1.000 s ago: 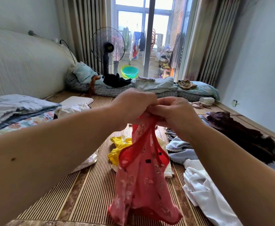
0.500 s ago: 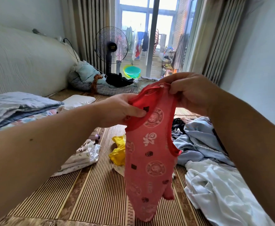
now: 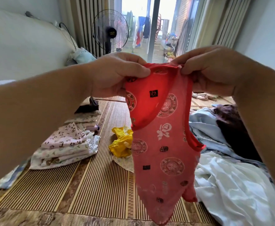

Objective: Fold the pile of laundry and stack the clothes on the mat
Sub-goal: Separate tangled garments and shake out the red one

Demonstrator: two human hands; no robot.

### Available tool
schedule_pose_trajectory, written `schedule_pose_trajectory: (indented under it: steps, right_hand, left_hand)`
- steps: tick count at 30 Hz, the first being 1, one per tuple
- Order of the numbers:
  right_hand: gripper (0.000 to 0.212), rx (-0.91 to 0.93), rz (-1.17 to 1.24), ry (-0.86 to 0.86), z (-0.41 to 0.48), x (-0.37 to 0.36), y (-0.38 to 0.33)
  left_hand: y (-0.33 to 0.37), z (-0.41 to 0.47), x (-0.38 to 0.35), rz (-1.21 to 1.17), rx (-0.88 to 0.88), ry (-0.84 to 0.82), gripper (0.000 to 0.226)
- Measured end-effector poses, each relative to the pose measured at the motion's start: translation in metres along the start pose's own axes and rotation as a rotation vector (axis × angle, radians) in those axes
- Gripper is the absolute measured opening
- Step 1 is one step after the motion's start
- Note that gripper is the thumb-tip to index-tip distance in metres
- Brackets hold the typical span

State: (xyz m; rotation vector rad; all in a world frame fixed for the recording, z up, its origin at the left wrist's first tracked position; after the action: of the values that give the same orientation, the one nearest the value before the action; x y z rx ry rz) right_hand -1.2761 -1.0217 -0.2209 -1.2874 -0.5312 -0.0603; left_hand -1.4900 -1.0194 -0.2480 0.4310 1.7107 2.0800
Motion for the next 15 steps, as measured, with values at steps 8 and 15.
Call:
schedule_pose_trajectory:
  steps: [8,15]
  right_hand:
    - [0.032,-0.245,-0.288,0.116,0.075,-0.028,0.089]
    - [0.034,-0.277,-0.723,0.275,0.144,-0.053,0.190]
  left_hand:
    - [-0.070,0.053,0.045,0.360,0.198,0.280,0.007]
    - [-0.154,0.106,0.075,0.513,0.194,0.406,0.013]
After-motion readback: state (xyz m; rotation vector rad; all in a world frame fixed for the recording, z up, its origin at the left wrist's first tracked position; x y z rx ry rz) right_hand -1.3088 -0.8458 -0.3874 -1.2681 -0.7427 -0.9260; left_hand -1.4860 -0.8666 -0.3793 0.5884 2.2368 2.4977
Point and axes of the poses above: each hand's wrist, its own z-axis towards the middle knuckle, its own x-axis out of the back of the hand, y = z × x, the point moved 2 cm from there along z, towards the middle knuckle, and after that the axes turned 13 degrees about -z, right-handed, at the moved point
